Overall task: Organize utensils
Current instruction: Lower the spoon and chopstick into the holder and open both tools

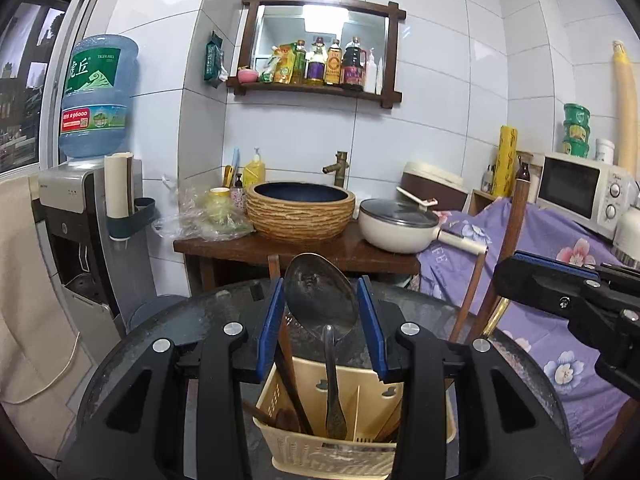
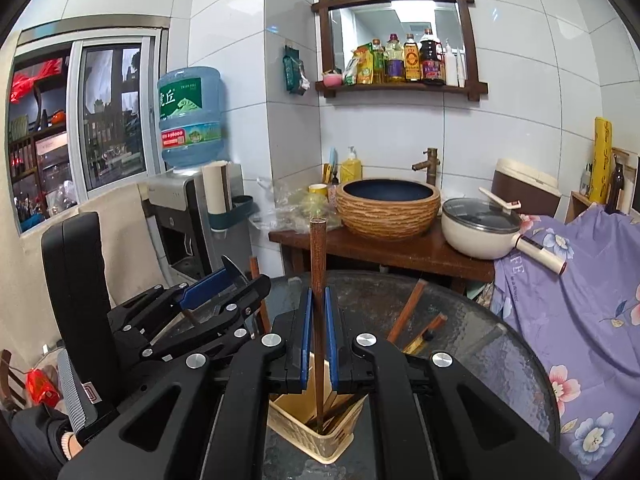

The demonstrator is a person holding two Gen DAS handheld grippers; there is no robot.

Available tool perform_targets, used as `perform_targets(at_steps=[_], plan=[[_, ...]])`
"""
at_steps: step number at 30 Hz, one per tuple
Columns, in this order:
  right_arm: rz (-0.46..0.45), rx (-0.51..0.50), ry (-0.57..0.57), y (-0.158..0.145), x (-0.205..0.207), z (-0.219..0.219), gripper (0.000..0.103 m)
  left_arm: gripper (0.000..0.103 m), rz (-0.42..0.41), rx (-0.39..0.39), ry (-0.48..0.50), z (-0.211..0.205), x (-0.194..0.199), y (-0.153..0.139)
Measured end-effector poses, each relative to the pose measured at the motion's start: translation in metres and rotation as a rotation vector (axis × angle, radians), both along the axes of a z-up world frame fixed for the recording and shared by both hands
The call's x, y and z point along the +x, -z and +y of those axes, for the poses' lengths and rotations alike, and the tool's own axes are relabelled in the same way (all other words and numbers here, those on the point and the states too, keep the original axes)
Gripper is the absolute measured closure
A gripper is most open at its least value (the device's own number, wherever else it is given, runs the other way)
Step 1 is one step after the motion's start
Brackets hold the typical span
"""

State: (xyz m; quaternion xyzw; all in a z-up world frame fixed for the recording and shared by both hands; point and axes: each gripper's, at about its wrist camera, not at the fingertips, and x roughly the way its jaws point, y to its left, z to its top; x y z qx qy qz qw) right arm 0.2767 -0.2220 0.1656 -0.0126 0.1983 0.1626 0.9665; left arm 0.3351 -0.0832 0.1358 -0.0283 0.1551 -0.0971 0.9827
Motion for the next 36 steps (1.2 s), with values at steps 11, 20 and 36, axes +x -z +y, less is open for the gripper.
perform_targets(at_steps=[11,20,36], plan=[[0.047,-0.008,0.011,0.032,-0.001,-0.004,0.096,0.065,0.103,0.090,0.035,-0.010,0.010,0.037],[0.036,-0.016,0.022,0.035,-0.001,-0.008,0.095,0.052,0.136,0.158,0.064,-0.017,0.011,0.050],[-0.071,0.044,0.043,0.029,-0.035,-0.026,0.041,0.020,-0.021,0.108,0.052,0.010,-0.058,0.018]])
